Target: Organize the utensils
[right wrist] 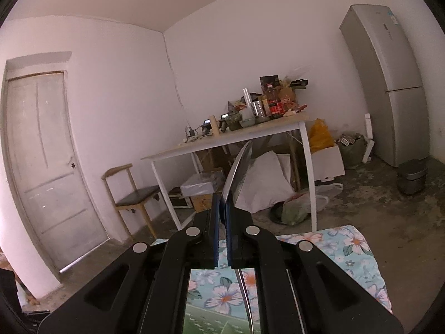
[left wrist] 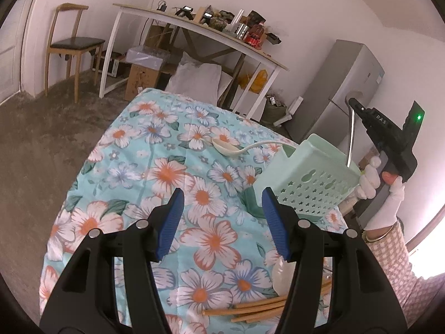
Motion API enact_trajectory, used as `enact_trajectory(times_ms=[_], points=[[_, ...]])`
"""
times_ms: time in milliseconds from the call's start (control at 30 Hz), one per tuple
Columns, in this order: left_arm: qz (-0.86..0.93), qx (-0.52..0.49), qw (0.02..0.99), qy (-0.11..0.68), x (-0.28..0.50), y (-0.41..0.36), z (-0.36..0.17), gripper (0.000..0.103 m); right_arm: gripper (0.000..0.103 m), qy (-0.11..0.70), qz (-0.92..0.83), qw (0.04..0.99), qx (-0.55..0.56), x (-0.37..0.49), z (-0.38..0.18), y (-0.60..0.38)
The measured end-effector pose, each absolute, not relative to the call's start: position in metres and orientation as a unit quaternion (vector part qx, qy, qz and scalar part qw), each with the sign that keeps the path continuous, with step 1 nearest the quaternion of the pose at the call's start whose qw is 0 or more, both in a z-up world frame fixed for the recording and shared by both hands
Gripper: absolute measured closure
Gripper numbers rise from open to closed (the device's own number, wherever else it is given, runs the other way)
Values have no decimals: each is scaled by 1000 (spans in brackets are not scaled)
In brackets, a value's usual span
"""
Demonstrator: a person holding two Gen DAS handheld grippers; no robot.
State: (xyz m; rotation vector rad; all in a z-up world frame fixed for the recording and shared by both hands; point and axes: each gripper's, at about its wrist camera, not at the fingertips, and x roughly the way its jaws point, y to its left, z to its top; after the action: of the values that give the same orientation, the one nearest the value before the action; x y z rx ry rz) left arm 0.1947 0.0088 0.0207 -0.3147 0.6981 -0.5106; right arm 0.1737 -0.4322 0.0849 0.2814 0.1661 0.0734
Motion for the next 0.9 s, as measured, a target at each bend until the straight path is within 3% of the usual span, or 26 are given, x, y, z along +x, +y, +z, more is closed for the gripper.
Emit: enact_trajectory(times_ms=[900], points=[[-233, -161, 900, 330, 185, 18, 23, 48, 98, 95, 15, 993, 73, 137, 71, -423]])
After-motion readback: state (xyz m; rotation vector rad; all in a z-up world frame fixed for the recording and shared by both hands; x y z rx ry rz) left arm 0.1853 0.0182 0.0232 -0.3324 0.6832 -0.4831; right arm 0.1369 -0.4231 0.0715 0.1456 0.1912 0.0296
